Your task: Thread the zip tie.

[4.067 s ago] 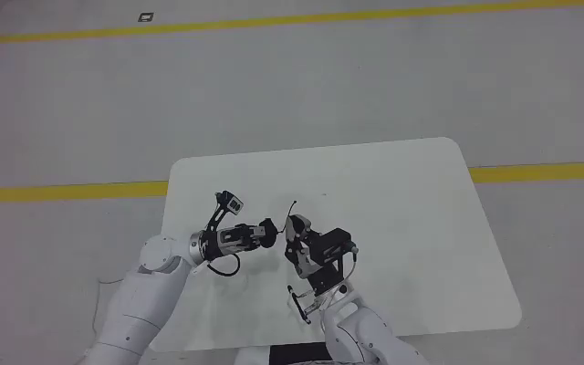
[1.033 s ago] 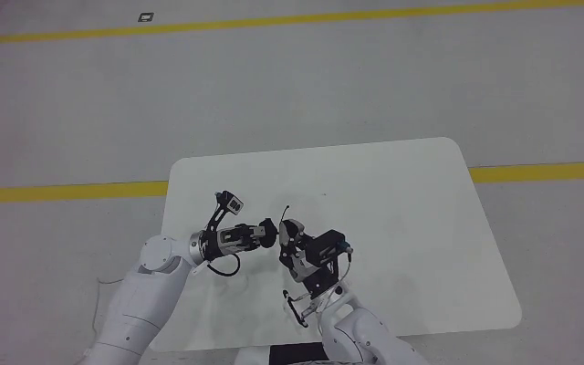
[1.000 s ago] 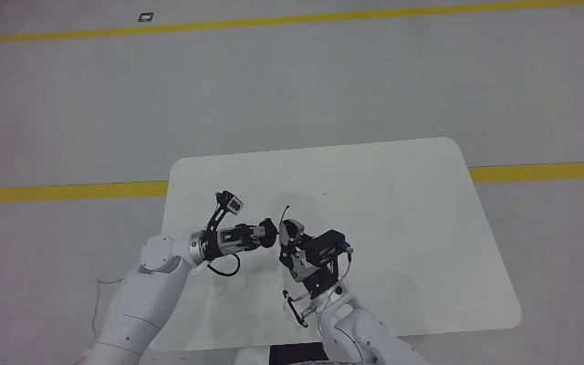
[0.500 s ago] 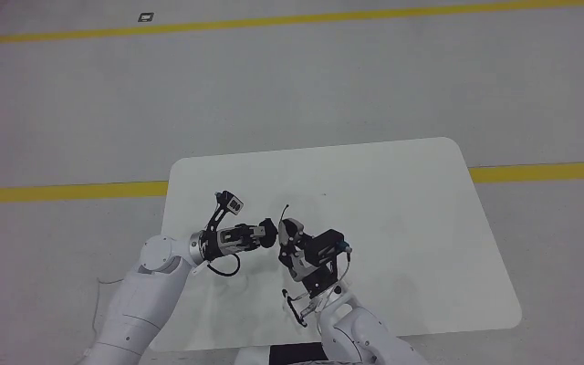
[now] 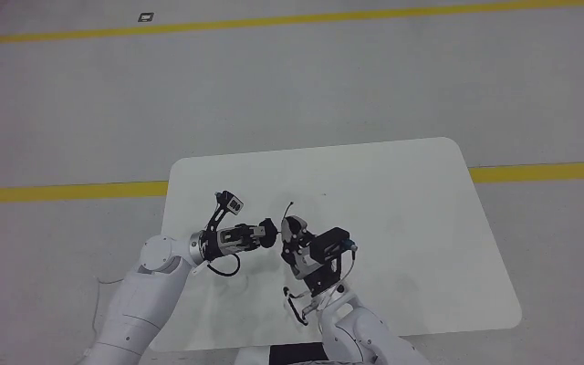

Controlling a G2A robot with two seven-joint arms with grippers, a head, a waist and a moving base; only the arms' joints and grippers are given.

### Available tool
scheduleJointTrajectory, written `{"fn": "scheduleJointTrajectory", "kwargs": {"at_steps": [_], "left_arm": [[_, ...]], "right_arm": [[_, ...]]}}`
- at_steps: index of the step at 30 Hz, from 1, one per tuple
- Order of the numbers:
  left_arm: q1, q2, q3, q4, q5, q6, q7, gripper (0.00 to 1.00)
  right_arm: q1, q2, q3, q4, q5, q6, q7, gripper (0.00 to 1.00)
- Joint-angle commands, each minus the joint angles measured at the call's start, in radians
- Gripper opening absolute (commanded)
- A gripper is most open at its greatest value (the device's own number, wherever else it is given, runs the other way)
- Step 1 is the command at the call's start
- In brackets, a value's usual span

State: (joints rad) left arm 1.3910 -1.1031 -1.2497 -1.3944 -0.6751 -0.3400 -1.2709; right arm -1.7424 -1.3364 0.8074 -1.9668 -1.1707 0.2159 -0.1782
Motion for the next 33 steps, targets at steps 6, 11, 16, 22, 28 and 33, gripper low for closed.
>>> {"fn": "scheduleJointTrajectory", "kwargs": {"at_steps": [6,11,16,22,28,33], "left_arm": [[0.000,0.000,0.000,0.000,0.000,0.000,0.000,0.00],[0.000,0.000,0.000,0.000,0.000,0.000,0.000,0.00],[0.000,0.000,0.000,0.000,0.000,0.000,0.000,0.00],[0.000,0.000,0.000,0.000,0.000,0.000,0.000,0.00],[0.000,0.000,0.000,0.000,0.000,0.000,0.000,0.00],[0.000,0.000,0.000,0.000,0.000,0.000,0.000,0.00]], "right_arm": [[-0.003,0.000,0.003,-0.001,-0.003,0.018,-0.011,0.00],[-0.013,0.003,0.009,0.001,-0.004,0.013,-0.018,0.00],[-0.018,0.003,0.012,0.000,-0.013,0.015,-0.019,0.00],[-0.017,0.002,0.012,0.000,-0.026,0.020,-0.016,0.00],[-0.004,-0.002,0.000,0.009,-0.037,0.046,0.000,0.00],[0.017,-0.004,-0.018,0.023,-0.038,0.054,0.011,0.00]]}}
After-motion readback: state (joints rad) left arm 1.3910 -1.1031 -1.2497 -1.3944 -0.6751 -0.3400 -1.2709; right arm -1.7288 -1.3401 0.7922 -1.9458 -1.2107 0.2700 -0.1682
